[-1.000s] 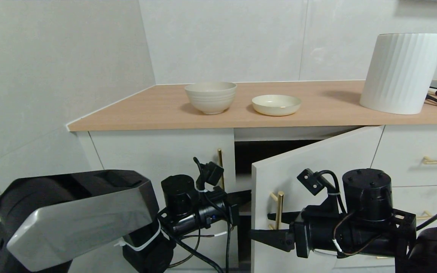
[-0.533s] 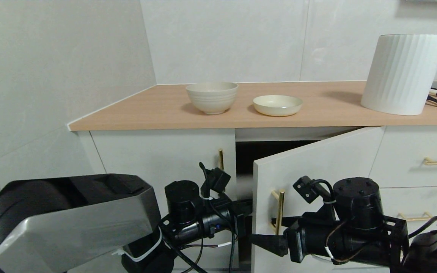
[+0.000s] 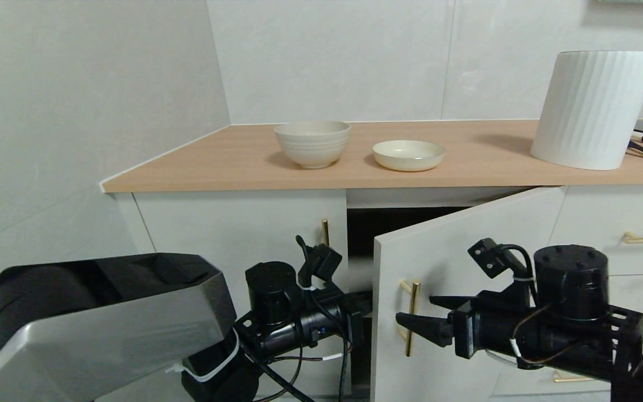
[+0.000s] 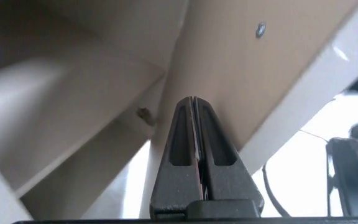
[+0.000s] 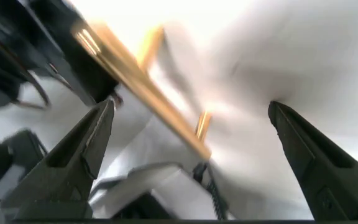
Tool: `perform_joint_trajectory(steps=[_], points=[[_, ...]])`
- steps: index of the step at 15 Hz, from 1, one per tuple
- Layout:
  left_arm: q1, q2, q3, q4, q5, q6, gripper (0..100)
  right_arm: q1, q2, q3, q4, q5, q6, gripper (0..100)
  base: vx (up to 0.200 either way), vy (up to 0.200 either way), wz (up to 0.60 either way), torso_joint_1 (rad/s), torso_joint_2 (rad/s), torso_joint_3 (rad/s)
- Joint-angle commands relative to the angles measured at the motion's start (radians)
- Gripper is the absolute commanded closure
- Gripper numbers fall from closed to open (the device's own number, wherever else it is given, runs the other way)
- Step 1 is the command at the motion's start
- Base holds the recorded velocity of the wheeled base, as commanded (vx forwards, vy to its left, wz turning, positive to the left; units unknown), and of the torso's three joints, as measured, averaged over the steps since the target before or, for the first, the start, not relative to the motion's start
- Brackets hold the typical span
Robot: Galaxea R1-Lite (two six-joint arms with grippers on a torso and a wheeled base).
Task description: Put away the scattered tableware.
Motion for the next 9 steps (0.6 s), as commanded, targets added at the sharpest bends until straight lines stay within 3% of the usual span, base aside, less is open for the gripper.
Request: perform_joint_trajectory(steps=[1,6,9], points=[[0.001,-0.006,-0.022,0.024,0.005,0.0,100,-0.009,-0.146,0.113,0.012,0.004,0.002,0,0.0,0.0,0.0,0.0,0.0,0.0],[-0.027,-0.026,-0.045,0.09,0.005,-0.002,100,0.01,-0.291,0.242,0.014,0.01,0.001,0,0.0,0.0,0.0,0.0,0.0,0.0],[-0.042,-0.037,-0.067,0.122,0.005,-0.002,100,0.008,-0.31,0.265,0.015,0.009,-0.001,0,-0.2,0.0,0.0,0.001,0.01,0.004]])
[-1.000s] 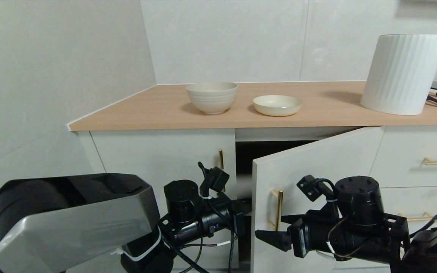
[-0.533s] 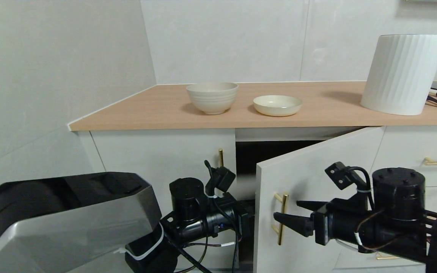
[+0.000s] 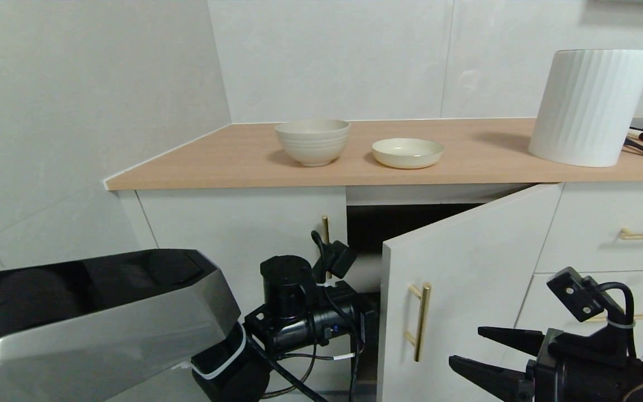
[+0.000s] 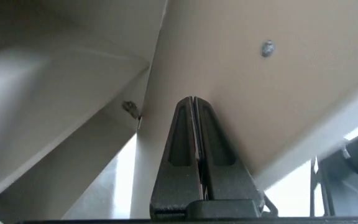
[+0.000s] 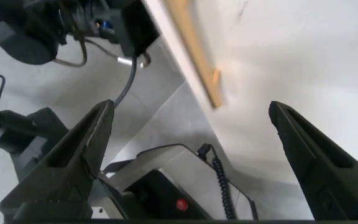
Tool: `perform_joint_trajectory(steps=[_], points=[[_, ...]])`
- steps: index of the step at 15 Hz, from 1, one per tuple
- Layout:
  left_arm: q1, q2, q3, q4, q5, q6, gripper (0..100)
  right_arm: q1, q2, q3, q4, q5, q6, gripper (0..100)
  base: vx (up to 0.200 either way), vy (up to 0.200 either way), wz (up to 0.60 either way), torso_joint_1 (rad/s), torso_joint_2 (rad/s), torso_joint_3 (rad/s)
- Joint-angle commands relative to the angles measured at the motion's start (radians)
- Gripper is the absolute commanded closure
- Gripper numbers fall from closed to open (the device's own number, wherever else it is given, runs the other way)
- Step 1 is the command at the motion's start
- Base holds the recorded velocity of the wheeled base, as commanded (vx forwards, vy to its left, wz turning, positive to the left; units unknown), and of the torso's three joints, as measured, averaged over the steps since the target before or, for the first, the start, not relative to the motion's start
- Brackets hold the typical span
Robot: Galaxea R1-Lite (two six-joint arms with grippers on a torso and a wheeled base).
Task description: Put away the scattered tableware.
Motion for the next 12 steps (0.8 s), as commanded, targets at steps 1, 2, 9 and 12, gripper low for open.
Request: perform_joint_trajectory(steps=[1,2,9,12], points=[[-0.007,-0.009,-0.018,0.009,-0.002,0.001,100,0.002,-0.023,0.012,0.0,0.0,-0.007,0,-0.2,0.0,0.0,0.007,0.01,0.002],[-0.007,-0.009,-0.035,0.023,-0.002,0.001,100,0.002,-0.021,0.012,0.001,-0.001,-0.016,0,0.0,0.0,0.0,0.0,0.0,0.0],[-0.007,0.002,-0.188,0.186,-0.002,-0.001,100,0.002,-0.024,0.024,0.0,-0.004,-0.017,0,0.0,0.0,0.0,0.0,0.0,0.0],[-0.007,0.003,-0.193,0.195,-0.002,-0.001,100,0.002,-0.027,0.026,0.0,-0.004,-0.019,0,-0.133,0.0,0.0,0.002,0.0,0.0]])
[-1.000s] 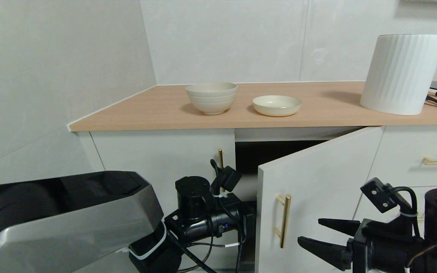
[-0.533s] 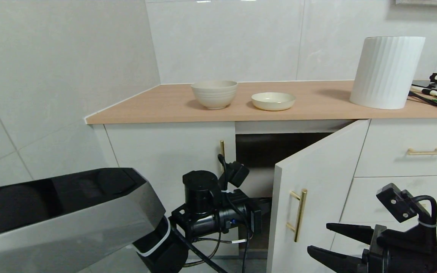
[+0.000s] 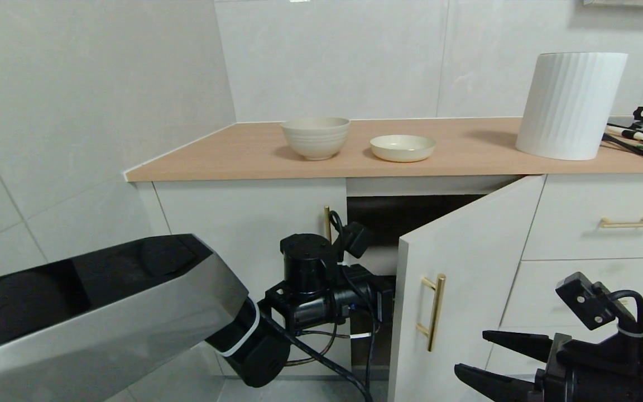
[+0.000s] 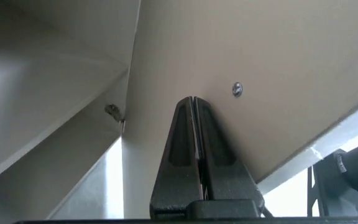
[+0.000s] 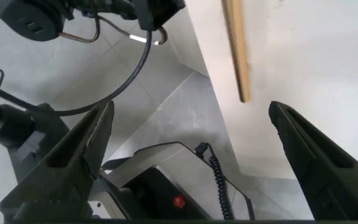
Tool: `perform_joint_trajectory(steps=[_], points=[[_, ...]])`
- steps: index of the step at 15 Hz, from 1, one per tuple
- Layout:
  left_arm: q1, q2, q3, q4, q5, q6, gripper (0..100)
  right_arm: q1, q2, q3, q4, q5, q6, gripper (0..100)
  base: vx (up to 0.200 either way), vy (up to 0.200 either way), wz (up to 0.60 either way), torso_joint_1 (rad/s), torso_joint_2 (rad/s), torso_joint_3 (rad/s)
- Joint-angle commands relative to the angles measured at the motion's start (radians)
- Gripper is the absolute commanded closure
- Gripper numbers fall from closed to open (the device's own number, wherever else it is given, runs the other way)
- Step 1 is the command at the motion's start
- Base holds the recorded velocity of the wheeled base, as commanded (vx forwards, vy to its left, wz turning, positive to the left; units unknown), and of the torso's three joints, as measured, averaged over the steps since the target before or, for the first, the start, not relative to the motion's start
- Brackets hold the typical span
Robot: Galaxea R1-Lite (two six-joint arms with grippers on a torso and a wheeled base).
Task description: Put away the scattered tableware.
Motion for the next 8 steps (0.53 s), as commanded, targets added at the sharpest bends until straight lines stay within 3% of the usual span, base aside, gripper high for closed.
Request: perform_joint_trajectory(steps=[1,8], points=[[0.0,0.001,-0.007,0.004,0.0,0.0,100,0.001,-0.007,0.001,0.0,0.0,-0.001,0,-0.2,0.0,0.0,0.007,0.01,-0.007],[0.0,0.01,-0.079,0.059,0.0,0.0,100,0.004,-0.016,0.009,0.0,0.006,-0.005,0,0.0,0.0,0.0,0.0,0.0,0.0]])
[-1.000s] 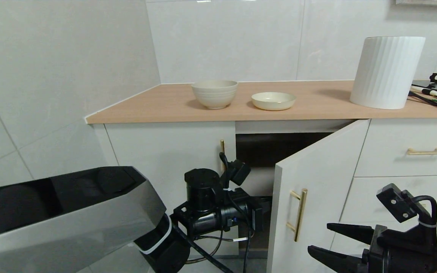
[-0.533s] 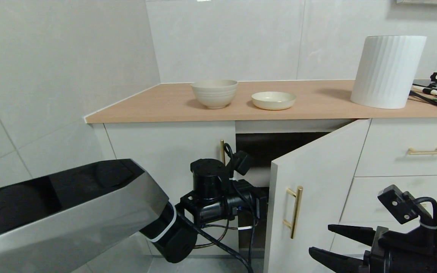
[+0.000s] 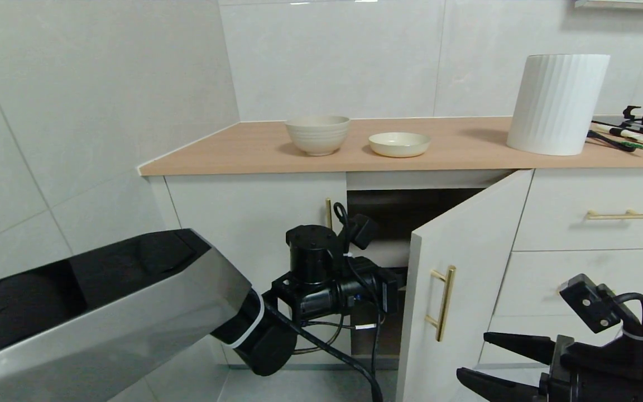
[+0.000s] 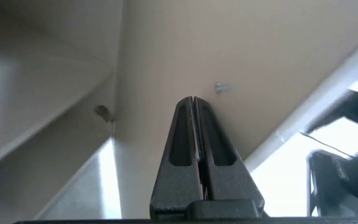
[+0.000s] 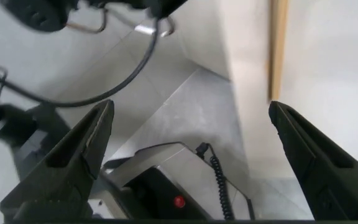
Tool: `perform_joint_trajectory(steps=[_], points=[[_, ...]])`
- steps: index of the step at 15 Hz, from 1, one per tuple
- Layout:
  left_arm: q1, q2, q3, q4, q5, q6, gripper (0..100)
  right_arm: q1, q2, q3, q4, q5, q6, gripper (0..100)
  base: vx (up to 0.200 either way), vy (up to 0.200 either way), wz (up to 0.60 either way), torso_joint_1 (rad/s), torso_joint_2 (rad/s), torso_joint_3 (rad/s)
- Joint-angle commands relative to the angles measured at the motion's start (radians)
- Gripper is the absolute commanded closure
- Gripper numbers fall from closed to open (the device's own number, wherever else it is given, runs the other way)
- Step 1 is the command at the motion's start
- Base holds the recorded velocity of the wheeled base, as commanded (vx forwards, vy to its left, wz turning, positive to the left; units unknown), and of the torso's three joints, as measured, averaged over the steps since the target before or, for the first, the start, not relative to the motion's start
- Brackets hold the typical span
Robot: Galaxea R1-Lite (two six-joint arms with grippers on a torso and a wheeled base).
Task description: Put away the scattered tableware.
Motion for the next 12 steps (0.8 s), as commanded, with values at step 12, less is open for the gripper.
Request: perform_joint_trajectory(steps=[12], points=[[-0.138,-0.224,0.123,0.097,0.027,0.025,100,0.314,-0.282,0.013,0.178,-0.004,-0.074,0,0.0,0.0,0.0,0.0,0.0,0.0]])
